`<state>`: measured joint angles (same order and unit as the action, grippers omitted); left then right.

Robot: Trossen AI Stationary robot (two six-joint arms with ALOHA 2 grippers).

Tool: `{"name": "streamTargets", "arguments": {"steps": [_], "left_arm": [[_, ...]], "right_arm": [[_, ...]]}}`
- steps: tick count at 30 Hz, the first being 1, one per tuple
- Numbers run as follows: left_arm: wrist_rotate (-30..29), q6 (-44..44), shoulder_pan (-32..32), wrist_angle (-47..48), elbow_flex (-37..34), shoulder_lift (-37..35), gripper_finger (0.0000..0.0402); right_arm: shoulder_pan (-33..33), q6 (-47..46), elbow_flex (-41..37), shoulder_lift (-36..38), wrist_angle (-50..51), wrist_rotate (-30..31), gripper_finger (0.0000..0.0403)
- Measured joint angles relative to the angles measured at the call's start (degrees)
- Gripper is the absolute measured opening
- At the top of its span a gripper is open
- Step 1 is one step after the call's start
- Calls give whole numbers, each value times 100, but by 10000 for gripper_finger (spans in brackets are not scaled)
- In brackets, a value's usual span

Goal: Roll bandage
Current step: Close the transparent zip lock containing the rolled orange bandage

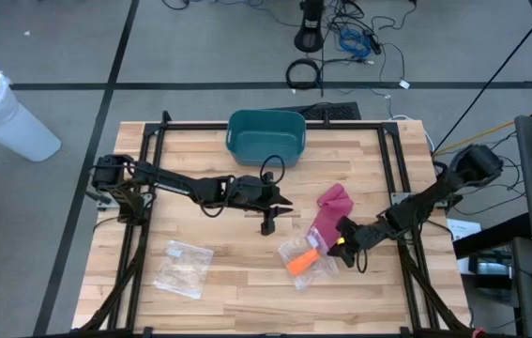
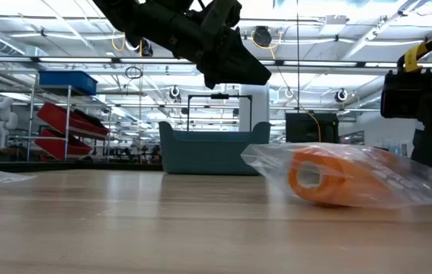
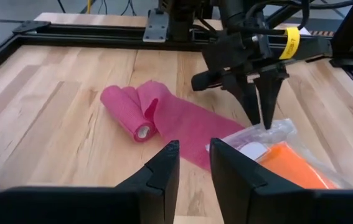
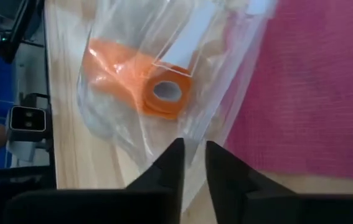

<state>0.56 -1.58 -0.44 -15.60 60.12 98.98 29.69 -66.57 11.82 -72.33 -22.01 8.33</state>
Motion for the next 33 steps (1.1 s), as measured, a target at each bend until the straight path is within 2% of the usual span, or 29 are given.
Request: {"name": "streamTargets", "arguments": {"steps": [4, 7, 9, 12, 14, 16, 21, 23, 26, 30, 33], "left_arm": [[-344, 58, 6, -83, 0, -16, 93], [-541, 56, 10, -85, 0, -17, 93], [-555, 54, 10, -64, 0, -17, 93], [-512, -83, -15, -34, 0, -17, 93], [-283, -183, -62, -124, 0, -17, 93], [-66, -240, -124, -256, 0, -19, 93], [-8, -342, -125, -291, 2, -22, 93], [332, -570, -44, -230, 2, -22, 93], [918, -870, 39, -105, 2, -22, 93], [968, -975, 43, -58, 2, -22, 93], [906, -1012, 70, -25, 2, -22, 93]], "right_arm": [[-50, 244, 1, -195, -293, -97, 94], [-50, 393, 1, -345, -308, -71, 102], [-50, 481, 4, -465, -313, -54, 84], [-47, 1019, 20, -614, -446, -131, 20], [-28, 1467, 98, -674, -392, 12, 8], [-31, 1985, 282, -695, -305, 298, 2], [-31, 3759, 971, -702, 590, 1170, 1], [-28, 4198, 1309, -698, 994, 1580, 1], [30, 4503, 1786, -698, 1775, 2273, 0], [219, 4668, 2227, -698, 2748, 3344, 0], [307, 4646, 2378, -698, 3116, 3715, 0]]}}
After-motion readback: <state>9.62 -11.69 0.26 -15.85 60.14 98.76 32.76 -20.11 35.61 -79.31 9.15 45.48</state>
